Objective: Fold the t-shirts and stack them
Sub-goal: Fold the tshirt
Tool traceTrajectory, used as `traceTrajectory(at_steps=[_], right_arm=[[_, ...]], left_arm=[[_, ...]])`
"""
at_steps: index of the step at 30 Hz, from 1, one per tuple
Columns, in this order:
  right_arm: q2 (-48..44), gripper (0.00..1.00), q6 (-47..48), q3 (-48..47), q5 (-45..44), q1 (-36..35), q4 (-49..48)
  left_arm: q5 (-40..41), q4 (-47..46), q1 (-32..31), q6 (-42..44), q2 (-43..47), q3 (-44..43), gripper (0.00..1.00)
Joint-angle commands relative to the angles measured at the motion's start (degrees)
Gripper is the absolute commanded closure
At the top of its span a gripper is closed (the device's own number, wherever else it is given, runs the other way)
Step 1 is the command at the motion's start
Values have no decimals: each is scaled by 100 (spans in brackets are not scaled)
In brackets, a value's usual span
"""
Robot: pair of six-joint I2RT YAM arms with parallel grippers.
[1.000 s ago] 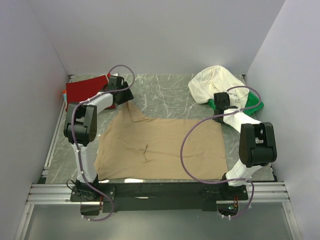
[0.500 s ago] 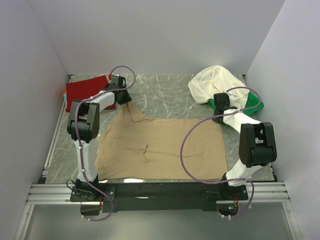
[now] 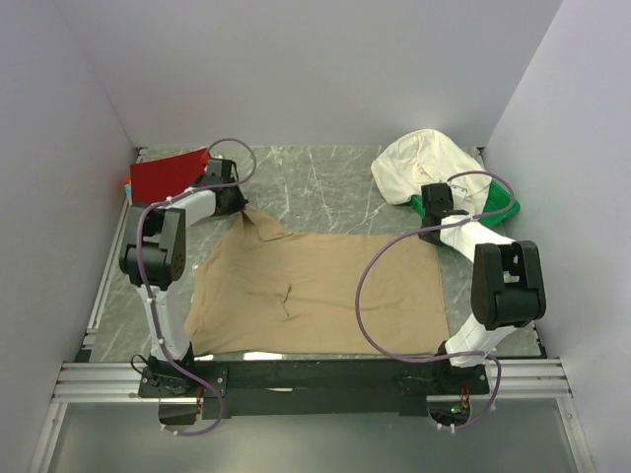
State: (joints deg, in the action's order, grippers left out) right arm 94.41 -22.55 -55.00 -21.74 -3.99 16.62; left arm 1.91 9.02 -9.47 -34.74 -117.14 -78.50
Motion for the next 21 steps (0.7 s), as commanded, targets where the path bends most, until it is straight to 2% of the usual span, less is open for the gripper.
traceTrajectory(at_steps=[1, 8, 21], right_arm=[[-98, 68, -39, 7, -191, -32, -150], [-72, 59, 4, 25, -173, -32, -159], [323, 55, 294, -133, -129, -128, -194]], left_arm=[[90, -383, 130, -103, 788, 396, 100], [-94, -444, 323, -112, 1272, 818, 100], [-139, -471, 657, -85, 2072, 1328, 100]])
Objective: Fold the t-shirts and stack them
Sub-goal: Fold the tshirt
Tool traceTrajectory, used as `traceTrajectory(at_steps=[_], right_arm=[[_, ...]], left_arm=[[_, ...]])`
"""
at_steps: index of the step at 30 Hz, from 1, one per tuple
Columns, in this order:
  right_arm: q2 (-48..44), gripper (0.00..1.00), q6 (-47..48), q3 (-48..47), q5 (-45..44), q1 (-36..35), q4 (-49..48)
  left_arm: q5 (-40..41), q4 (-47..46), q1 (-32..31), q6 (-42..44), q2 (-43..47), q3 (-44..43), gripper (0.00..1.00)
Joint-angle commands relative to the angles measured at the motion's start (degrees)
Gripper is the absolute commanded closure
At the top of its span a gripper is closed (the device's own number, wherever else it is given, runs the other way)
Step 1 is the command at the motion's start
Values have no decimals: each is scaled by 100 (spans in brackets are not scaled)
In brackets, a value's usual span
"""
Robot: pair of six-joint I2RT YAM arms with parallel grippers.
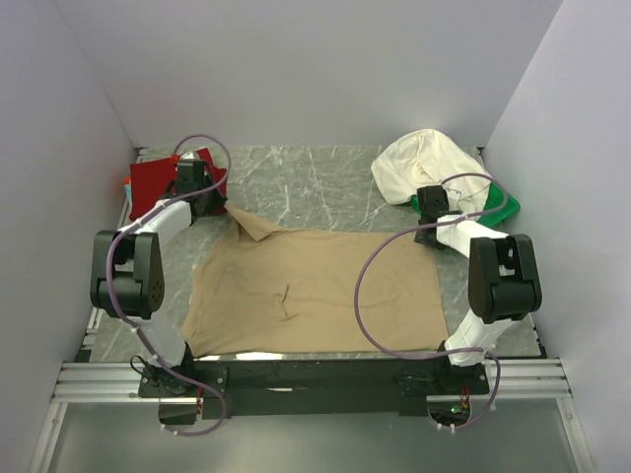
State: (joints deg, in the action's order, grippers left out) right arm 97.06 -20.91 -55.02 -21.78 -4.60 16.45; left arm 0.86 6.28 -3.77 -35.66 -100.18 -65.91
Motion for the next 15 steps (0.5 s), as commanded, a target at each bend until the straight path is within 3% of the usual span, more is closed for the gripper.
traceTrajectory(at_steps=[1, 15], right_arm=[[94, 55, 157, -140, -116, -85, -194], [375, 51, 368, -614, 51, -155, -335]], left_arm=[[-34, -206, 104, 6, 429, 96, 100], [-341, -180, 157, 24, 394, 87, 100]])
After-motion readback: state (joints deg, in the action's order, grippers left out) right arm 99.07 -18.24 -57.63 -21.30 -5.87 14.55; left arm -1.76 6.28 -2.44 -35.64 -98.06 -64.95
